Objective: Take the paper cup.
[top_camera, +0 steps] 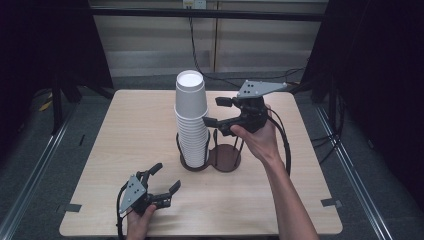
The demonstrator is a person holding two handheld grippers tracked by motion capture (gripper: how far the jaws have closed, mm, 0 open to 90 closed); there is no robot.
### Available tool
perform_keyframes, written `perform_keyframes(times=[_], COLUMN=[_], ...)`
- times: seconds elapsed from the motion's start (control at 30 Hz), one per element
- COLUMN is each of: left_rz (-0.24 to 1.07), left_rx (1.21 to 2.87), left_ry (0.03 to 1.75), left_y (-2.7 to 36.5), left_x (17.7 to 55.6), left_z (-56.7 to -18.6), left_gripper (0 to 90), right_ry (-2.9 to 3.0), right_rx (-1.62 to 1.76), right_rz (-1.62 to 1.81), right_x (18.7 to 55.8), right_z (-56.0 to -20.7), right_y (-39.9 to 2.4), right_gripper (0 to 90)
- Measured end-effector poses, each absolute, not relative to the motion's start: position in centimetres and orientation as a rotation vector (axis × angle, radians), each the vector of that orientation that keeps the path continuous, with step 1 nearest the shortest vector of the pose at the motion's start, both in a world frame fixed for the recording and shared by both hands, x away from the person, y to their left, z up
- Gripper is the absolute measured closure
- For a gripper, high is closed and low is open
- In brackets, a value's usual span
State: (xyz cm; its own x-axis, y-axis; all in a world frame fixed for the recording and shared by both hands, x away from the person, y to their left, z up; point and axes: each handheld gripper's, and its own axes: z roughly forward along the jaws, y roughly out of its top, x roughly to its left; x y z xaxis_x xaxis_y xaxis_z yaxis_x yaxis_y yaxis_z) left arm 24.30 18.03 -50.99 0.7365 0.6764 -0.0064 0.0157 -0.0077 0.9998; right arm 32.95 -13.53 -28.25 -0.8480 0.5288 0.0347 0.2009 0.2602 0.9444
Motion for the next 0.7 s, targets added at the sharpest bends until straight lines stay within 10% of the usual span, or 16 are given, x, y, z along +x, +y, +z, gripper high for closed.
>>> perform_keyframes(times=[0.7], left_rz=[0.574], left_rx=[1.505], left_ry=[0.590], left_y=[18.1], left_x=[24.3], left_z=[-51.0], left_gripper=[15.8], right_ry=[2.307], right_rx=[0.668], right_rz=[1.519], right_x=[35.5], right_z=[-24.8], right_y=[-11.6], right_gripper=[17.0])
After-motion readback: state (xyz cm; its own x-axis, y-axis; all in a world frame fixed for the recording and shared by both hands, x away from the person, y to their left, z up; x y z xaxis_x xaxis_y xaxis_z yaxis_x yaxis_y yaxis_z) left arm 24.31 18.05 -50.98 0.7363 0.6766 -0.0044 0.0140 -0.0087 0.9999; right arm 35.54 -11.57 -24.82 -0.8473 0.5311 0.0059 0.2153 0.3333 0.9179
